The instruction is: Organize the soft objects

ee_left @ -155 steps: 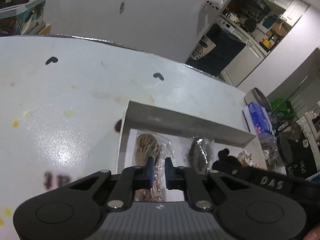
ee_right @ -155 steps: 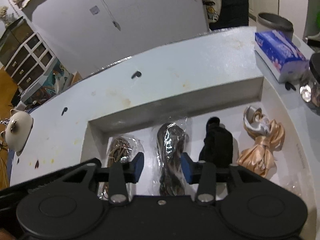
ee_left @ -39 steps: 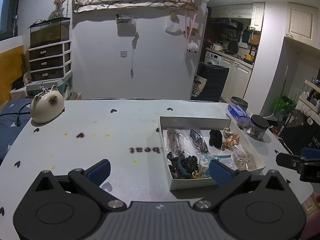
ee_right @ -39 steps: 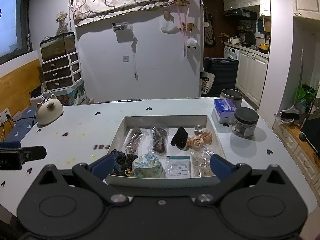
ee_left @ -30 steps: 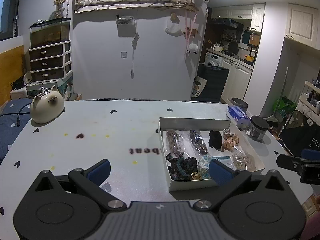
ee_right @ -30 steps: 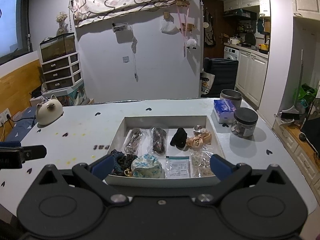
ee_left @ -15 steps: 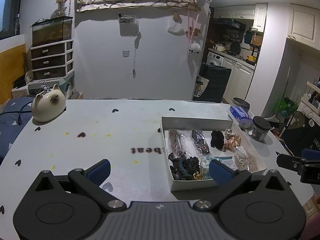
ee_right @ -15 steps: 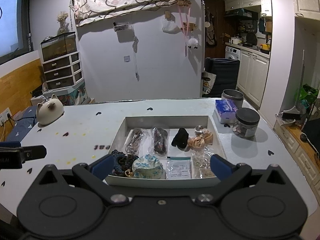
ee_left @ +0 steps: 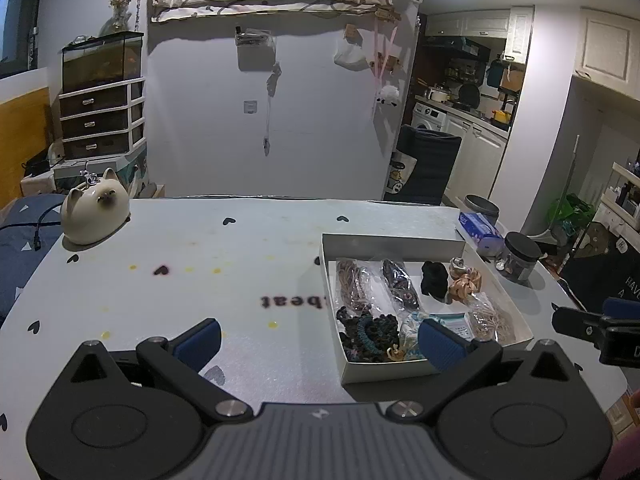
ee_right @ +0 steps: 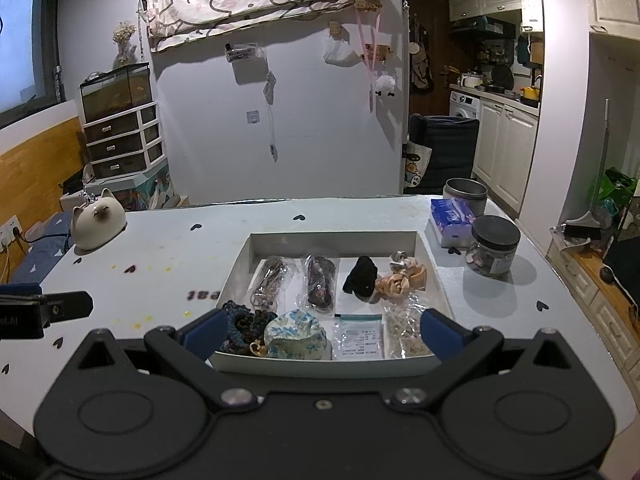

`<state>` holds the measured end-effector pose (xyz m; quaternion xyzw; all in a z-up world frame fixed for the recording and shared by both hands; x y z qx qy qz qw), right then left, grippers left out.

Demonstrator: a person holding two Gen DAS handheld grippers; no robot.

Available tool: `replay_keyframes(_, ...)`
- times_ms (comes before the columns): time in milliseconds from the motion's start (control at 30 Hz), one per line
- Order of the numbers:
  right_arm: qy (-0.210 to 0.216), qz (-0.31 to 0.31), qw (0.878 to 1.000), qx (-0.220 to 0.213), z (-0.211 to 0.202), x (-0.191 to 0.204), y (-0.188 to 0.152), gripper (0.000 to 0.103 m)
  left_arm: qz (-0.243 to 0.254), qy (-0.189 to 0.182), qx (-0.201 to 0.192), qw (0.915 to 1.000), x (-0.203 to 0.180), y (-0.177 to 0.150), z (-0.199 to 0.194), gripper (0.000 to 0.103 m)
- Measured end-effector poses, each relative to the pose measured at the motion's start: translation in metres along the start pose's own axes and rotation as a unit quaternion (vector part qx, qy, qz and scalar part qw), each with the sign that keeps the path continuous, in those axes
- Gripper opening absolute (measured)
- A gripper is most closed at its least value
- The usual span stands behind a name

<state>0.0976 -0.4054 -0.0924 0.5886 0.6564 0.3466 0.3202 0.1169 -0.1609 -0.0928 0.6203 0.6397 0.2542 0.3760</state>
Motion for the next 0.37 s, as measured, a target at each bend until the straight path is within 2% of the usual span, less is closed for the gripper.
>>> replay_keyframes(367,0.000,0.000,1.000,0.001,0.0016,-0.0003,0.0001,0.103,-0.002,0.000,0.002,1.0000,-0.0003,0.0001,0.0023,0.103)
Point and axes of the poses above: each gripper's, at about its wrist camera, not at the fingertips, and z roughly the way its jaws point, x to its left, y to its top, the point moved 10 cm from there along z, roughly the way its jaws point, and after that the axes turned 5 degrees about -z, right-handed, at the moved point
